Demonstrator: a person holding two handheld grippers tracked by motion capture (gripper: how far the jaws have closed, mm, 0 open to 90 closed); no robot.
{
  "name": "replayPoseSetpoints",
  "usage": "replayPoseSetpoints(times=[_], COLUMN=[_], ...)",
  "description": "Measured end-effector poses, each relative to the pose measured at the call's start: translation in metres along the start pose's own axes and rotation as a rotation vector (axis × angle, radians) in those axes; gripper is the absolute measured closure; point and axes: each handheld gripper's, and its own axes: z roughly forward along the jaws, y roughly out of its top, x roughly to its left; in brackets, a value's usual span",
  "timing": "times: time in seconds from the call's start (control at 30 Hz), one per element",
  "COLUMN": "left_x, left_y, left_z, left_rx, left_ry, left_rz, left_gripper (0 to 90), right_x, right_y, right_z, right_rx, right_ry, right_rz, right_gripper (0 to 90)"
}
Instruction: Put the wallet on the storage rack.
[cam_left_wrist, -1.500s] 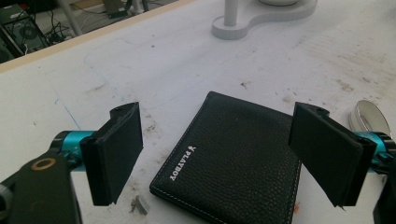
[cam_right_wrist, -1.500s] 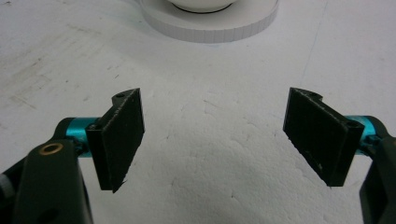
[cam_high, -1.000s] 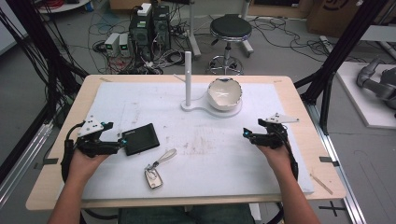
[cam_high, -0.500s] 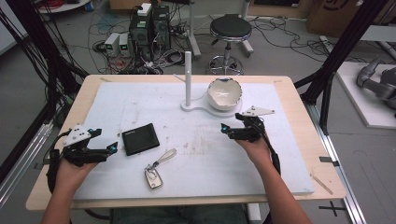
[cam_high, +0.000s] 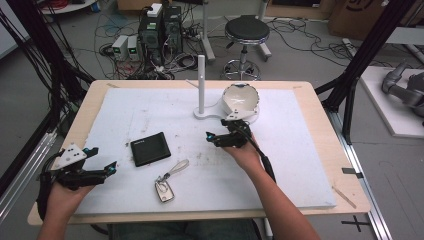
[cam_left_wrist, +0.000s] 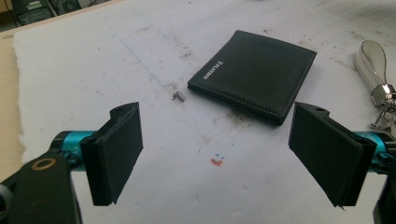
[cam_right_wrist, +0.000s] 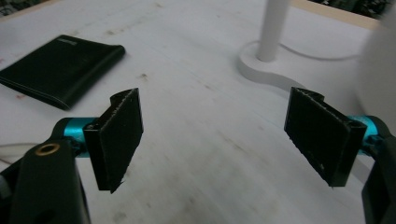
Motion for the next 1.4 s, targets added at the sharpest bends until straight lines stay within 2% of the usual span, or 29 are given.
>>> replayPoseSetpoints(times=[0.07,0.23,0.27,0.3,0.33,0.5,0.53,0.63,0.67,0.73,0.87,1.13,1.17,1.23,1.27,1.33,1.4], left_x=[0.0,0.001,0.001,0.001,0.0,-0.001,-0.001,-0.001,-0.001,-0.001,-0.001,0.0,0.0,-0.001,-0.001,-0.001,-0.001], left_y=[-0.003,-0.009,-0.01,-0.011,-0.012,-0.015,-0.016,-0.019,-0.02,-0.021,-0.025,-0.029,-0.029,-0.03,-0.03,-0.031,-0.031], left_z=[-0.005,-0.015,-0.016,-0.018,-0.02,-0.029,-0.031,-0.035,-0.037,-0.039,-0.044,-0.052,-0.053,-0.054,-0.054,-0.055,-0.056], left_rx=[-0.001,0.002,-0.002,-0.005,-0.004,-0.008,-0.008,-0.007,-0.007,-0.007,-0.003,-0.004,-0.004,-0.005,-0.003,-0.003,-0.003], left_ry=[0.01,0.025,0.023,0.021,0.024,0.037,0.04,0.05,0.052,0.055,0.067,0.082,0.082,0.083,0.084,0.085,0.088], left_rz=[-0.005,-0.012,-0.013,-0.011,-0.007,-0.011,-0.012,-0.018,-0.018,-0.02,-0.025,-0.03,-0.03,-0.031,-0.03,-0.032,-0.034], left_gripper=[17.7,17.7,17.7,17.7,17.7,17.7,17.7,17.7,17.7,17.7,17.7,17.7,17.7,17.7,17.7,17.7,17.7], right_x=[0.008,0.028,0.034,0.034,0.037,0.06,0.063,0.07,0.075,0.077,0.085,0.089,0.091,0.093,0.096,0.096,0.094], right_y=[0.005,0.014,0.017,0.017,0.018,0.025,0.027,0.031,0.033,0.033,0.031,0.029,0.029,0.03,0.031,0.031,0.031], right_z=[0.011,0.033,0.041,0.041,0.046,0.073,0.076,0.084,0.091,0.094,0.114,0.125,0.127,0.129,0.13,0.131,0.131], right_rx=[0.026,0.043,0.056,0.056,0.057,0.05,0.072,0.063,0.079,0.089,0.142,0.176,0.189,0.202,0.216,0.213,0.216], right_ry=[0.021,0.07,0.095,0.095,0.115,0.182,0.19,0.2,0.208,0.21,0.218,0.228,0.224,0.236,0.269,0.273,0.283], right_rz=[-0.012,-0.047,-0.05,-0.05,-0.052,-0.065,-0.071,-0.076,-0.076,-0.068,-0.066,-0.059,-0.075,-0.075,-0.074,-0.082,-0.063], right_gripper=[19.7,19.8,19.7,19.7,19.8,19.8,19.8,19.8,19.8,19.8,19.8,20.3,20.6,25.3,34.2,34.3,37.2])
